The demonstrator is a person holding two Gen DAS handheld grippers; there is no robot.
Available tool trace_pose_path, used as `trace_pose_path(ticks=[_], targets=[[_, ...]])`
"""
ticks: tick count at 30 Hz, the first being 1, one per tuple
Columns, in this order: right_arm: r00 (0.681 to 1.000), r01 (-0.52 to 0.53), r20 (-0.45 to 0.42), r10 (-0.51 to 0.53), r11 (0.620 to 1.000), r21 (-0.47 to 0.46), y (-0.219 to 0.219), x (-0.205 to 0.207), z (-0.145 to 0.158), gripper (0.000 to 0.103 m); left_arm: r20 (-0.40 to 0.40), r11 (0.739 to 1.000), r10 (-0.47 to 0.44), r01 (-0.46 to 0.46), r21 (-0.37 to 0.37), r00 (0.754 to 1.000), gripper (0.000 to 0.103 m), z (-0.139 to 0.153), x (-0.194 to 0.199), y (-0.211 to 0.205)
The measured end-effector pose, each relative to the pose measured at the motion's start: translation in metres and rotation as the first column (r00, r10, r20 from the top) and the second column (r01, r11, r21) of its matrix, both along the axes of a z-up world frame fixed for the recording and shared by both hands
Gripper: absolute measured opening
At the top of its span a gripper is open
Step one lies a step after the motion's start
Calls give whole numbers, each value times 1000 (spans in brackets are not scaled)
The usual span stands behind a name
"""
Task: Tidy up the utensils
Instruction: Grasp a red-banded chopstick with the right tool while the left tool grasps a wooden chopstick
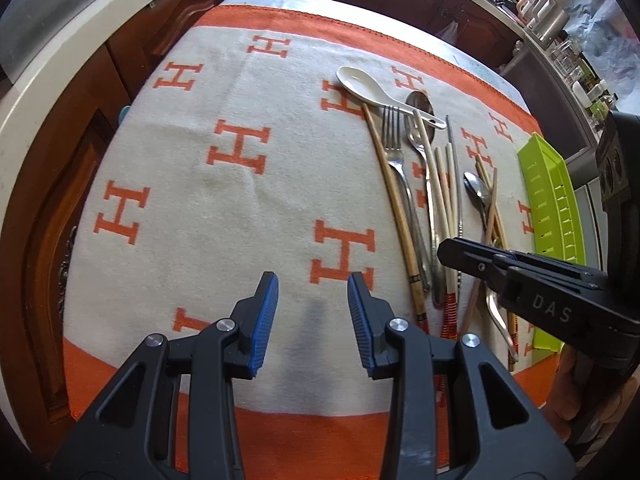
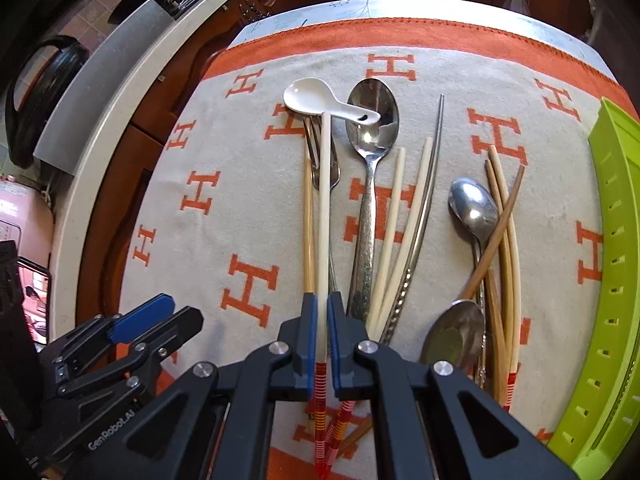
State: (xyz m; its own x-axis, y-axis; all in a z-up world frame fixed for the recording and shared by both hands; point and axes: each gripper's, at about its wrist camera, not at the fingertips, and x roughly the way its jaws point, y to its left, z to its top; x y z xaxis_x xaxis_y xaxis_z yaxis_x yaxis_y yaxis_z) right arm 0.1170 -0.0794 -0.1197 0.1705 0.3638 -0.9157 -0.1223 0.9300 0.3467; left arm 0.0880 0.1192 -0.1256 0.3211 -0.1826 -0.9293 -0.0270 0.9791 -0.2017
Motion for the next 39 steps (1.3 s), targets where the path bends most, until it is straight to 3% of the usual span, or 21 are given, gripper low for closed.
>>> trace_pose_path(ticks=[8, 12, 19, 26, 30, 39], targets=[[998, 50, 27, -52, 996, 78, -29, -14, 16, 5, -55, 993, -18, 11, -120, 998, 33, -12, 21, -21], [997, 70, 38, -74, 992, 102, -42, -20, 20, 5, -65, 991, -17, 8, -131, 998, 33, -16, 34, -34], [995, 88, 38, -95, 986, 138, -61, -26, 21, 5, -93, 999, -39, 36, -34, 995, 32, -31, 41, -62], [994, 88, 51, -96, 985, 147, -65, -32, 22, 5, -56, 997, -45, 48, 64, 997, 31, -30, 38, -75], [993, 86, 66, -96, 986, 140, -67, -34, 24, 5, -49, 990, -28, 34, 138, 998, 31, -32, 36, -77], [993, 85, 75, -95, 987, 135, -69, -38, 22, 5, -27, 974, -54, 59, 220, 998, 30, -34, 42, -89]])
